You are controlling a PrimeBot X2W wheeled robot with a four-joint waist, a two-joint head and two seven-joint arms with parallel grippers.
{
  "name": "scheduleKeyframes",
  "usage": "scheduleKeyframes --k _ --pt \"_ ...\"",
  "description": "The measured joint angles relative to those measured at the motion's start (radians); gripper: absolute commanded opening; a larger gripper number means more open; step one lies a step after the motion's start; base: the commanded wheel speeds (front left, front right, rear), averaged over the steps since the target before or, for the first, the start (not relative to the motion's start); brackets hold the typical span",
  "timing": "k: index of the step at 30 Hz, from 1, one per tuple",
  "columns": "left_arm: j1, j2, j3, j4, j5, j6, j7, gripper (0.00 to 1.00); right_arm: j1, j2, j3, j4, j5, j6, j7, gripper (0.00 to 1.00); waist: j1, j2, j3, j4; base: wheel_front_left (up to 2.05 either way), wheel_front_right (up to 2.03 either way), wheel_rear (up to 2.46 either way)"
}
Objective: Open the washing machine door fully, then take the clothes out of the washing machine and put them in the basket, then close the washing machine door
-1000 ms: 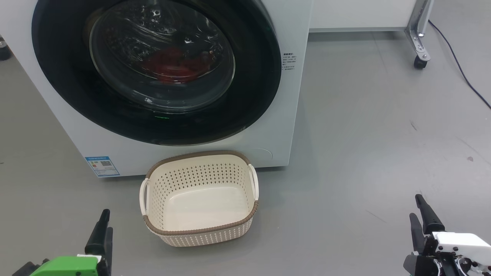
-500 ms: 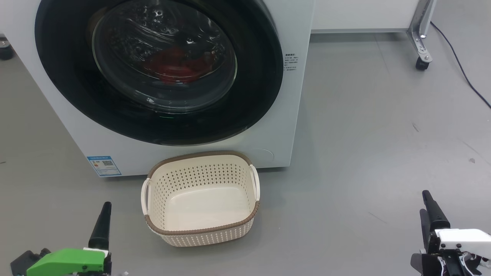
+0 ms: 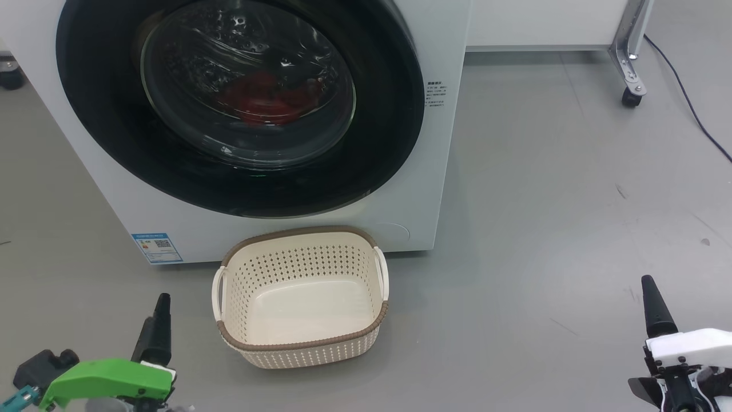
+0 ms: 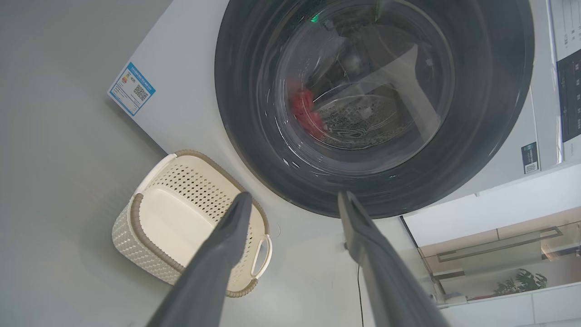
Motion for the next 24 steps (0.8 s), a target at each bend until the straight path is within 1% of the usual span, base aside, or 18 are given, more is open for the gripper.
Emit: scheduleKeyframes --k 4,5,12,19,24 --pt "-0.005 0.013 -0.025 -0.001 0.064 0.016 -0.012 1.00 0.000 -0.020 0.026 -0.005 -0.069 -0.013 -0.013 1.00 0.0000 0.0000 0.000 0.001 0.00 0.00 0.00" --pt "-0.005 0.019 -0.033 -0.002 0.105 0.026 -0.014 1.00 0.000 -0.028 0.035 -0.006 -0.100 -0.020 -0.021 1.00 0.0000 0.0000 -0.001 0.001 0.00 0.00 0.00" --pt "-0.009 0.036 -0.074 -0.004 0.224 0.065 -0.033 1.00 0.000 -0.048 0.078 -0.012 -0.208 -0.045 -0.041 1.00 0.0000 0.0000 -0.001 0.003 0.00 0.00 0.00" --pt "-0.024 0.042 -0.105 -0.014 0.319 0.080 -0.054 1.00 0.000 -0.055 0.119 -0.014 -0.294 -0.069 -0.061 1.00 0.0000 0.0000 -0.002 0.004 0.00 0.00 0.00" --pt "-0.024 0.042 -0.126 -0.016 0.384 0.093 -0.069 1.00 0.000 -0.055 0.144 -0.015 -0.348 -0.079 -0.075 1.00 0.0000 0.0000 -0.004 0.005 0.00 0.00 0.00"
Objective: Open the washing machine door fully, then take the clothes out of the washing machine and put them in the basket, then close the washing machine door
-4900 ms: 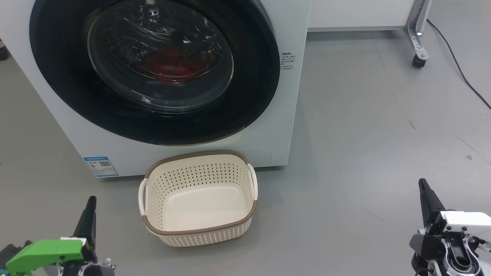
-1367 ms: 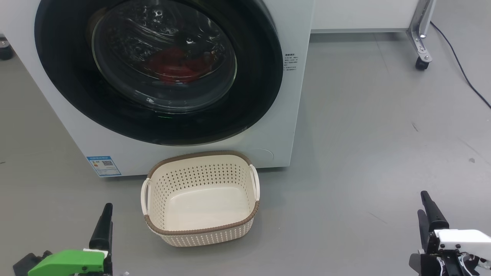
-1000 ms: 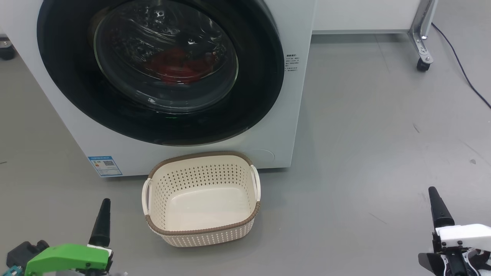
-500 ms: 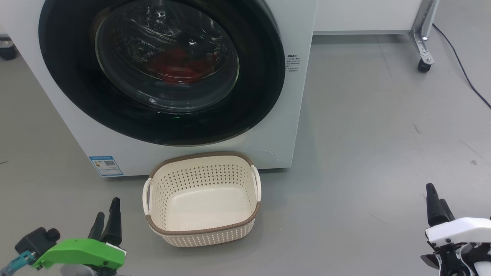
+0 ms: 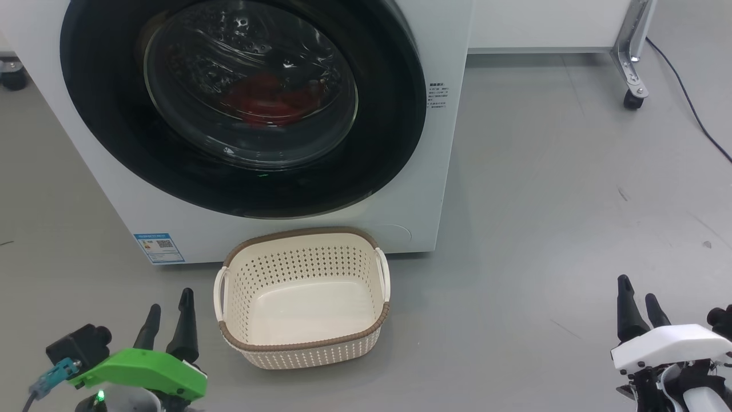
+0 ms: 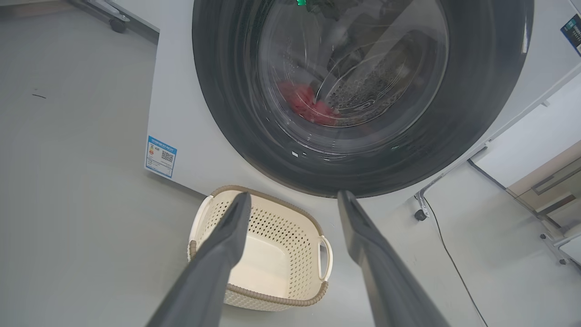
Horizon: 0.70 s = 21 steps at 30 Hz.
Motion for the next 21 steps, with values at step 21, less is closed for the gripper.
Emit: scheduleKeyframes --k 21 --pt "0.000 -0.001 -0.070 0.000 0.236 0.048 -0.058 1.00 0.000 -0.010 0.094 -0.008 -0.216 -0.044 -0.054 1.00 0.0000 0.0000 -0.011 0.003 0.00 0.00 0.00"
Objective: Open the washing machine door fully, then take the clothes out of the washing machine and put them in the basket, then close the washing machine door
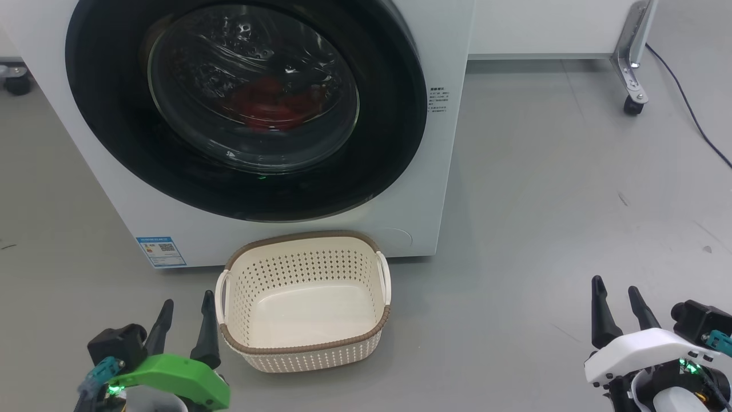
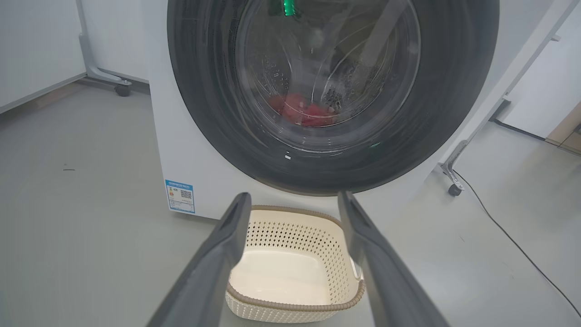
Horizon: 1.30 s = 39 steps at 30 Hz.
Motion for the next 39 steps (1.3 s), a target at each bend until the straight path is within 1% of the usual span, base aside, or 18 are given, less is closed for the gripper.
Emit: scheduleKeyframes --k 12,13,18,19,22,24,27,31,33,36,39 --pt "0.000 -0.001 -0.033 0.010 0.129 0.022 -0.032 1.00 0.000 -0.021 0.049 -0.004 -0.124 -0.020 -0.025 1.00 0.0000 0.0001 -0.007 0.002 0.00 0.00 0.00" --pt "0.000 -0.001 -0.037 0.012 0.139 0.022 -0.036 1.00 0.000 -0.021 0.053 -0.005 -0.133 -0.026 -0.028 1.00 -0.0001 0.0000 -0.007 0.003 0.00 0.00 0.00" --pt "0.000 -0.005 -0.051 0.021 0.189 0.035 -0.049 1.00 0.000 -0.024 0.070 -0.009 -0.182 -0.028 -0.044 1.00 -0.0001 0.0000 -0.009 0.004 0.00 0.00 0.00" --pt "0.000 -0.006 -0.054 0.023 0.198 0.040 -0.053 1.00 0.000 -0.025 0.073 -0.010 -0.191 -0.035 -0.045 1.00 0.0000 0.0000 -0.009 0.005 0.00 0.00 0.00" --pt "0.000 -0.007 -0.058 0.028 0.233 0.044 -0.062 1.00 0.000 -0.029 0.081 -0.011 -0.217 -0.036 -0.053 1.00 -0.0001 0.0000 -0.009 0.006 0.00 0.00 0.00" --pt "0.000 -0.008 -0.058 0.030 0.249 0.049 -0.069 1.00 0.000 -0.031 0.086 -0.012 -0.238 -0.045 -0.062 1.00 -0.0001 0.0000 -0.010 0.007 0.00 0.00 0.00" --pt "0.000 -0.010 -0.058 0.038 0.272 0.056 -0.078 1.00 0.000 -0.037 0.092 -0.013 -0.262 -0.046 -0.069 1.00 0.0000 0.0000 -0.010 0.008 0.00 0.00 0.00" --pt "0.000 -0.011 -0.060 0.046 0.309 0.062 -0.088 1.00 0.000 -0.040 0.099 -0.014 -0.298 -0.061 -0.078 1.00 -0.0001 0.0001 -0.011 0.010 0.00 0.00 0.00" --pt "0.000 -0.012 -0.060 0.050 0.323 0.065 -0.095 1.00 0.000 -0.042 0.104 -0.015 -0.315 -0.062 -0.088 1.00 -0.0001 0.0000 -0.011 0.010 0.00 0.00 0.00" --pt "0.000 -0.014 -0.056 0.058 0.337 0.066 -0.097 1.00 0.000 -0.044 0.104 -0.016 -0.323 -0.070 -0.088 1.00 -0.0001 0.0000 -0.011 0.011 0.00 0.00 0.00" --pt "0.000 -0.015 -0.053 0.064 0.337 0.066 -0.097 1.00 0.000 -0.043 0.097 -0.016 -0.323 -0.071 -0.088 1.00 0.0000 0.0000 -0.011 0.011 0.00 0.00 0.00"
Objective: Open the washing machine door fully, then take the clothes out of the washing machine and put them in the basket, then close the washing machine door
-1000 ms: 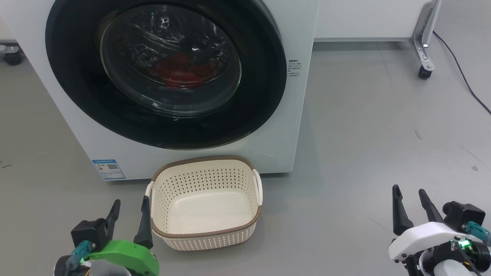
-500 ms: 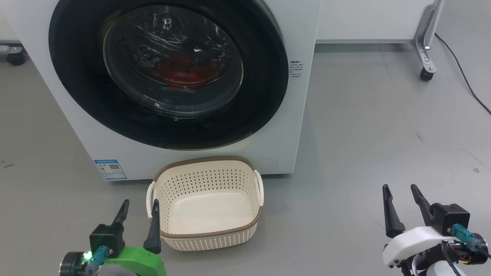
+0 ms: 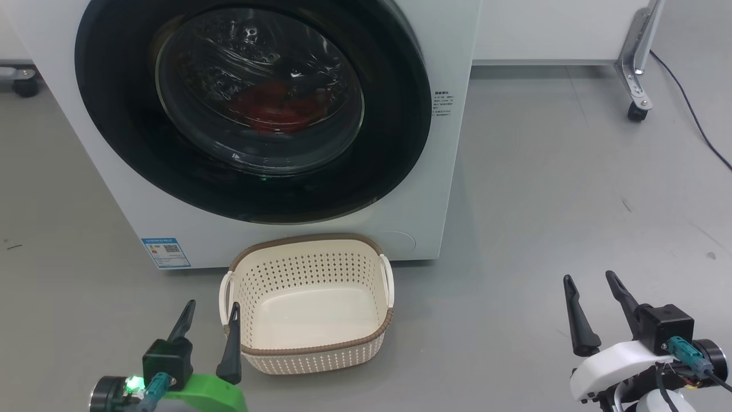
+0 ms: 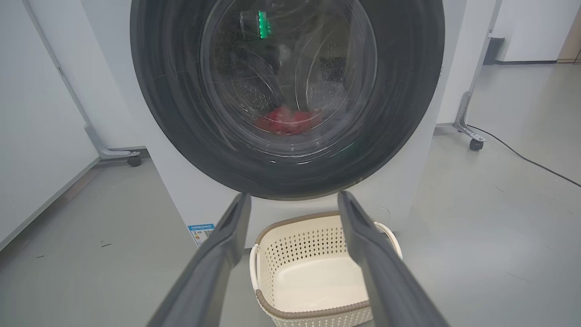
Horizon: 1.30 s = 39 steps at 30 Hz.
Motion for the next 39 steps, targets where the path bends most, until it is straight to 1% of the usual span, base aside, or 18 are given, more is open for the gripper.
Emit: scheduleKeyframes --k 17,18,19,20,31,39 --pt "0.000 -0.008 0.021 0.012 0.001 0.000 0.000 1.00 0.001 0.014 -0.026 0.005 0.003 -0.002 -0.009 1.00 0.0000 0.0000 -0.001 -0.002 0.00 0.00 0.00" --pt "0.000 -0.009 0.021 0.012 0.001 0.000 0.000 1.00 0.001 0.014 -0.027 0.005 0.003 -0.002 -0.009 0.78 0.0000 0.0000 -0.001 -0.002 0.00 0.00 0.00" --pt "0.000 -0.009 0.022 0.013 0.002 0.000 0.000 1.00 0.001 0.015 -0.027 0.005 0.003 -0.006 -0.009 0.28 0.0000 0.0000 -0.002 -0.002 0.00 0.00 0.00" --pt "0.000 -0.009 0.022 0.014 0.004 0.000 0.000 1.00 0.001 0.015 -0.029 0.005 0.004 -0.009 -0.009 0.00 0.0000 0.0000 -0.002 -0.002 0.00 0.00 0.00" --pt "-0.001 -0.014 0.023 0.016 0.009 0.000 0.000 1.00 0.001 0.023 -0.029 0.005 0.014 -0.007 -0.009 0.00 0.0000 0.0000 -0.001 0.002 0.00 0.00 0.00" --pt "-0.001 -0.016 0.024 0.012 0.015 0.007 0.000 1.00 0.001 0.036 -0.036 0.004 0.044 0.005 -0.009 0.00 0.0000 0.0000 0.008 0.008 0.00 0.00 0.00"
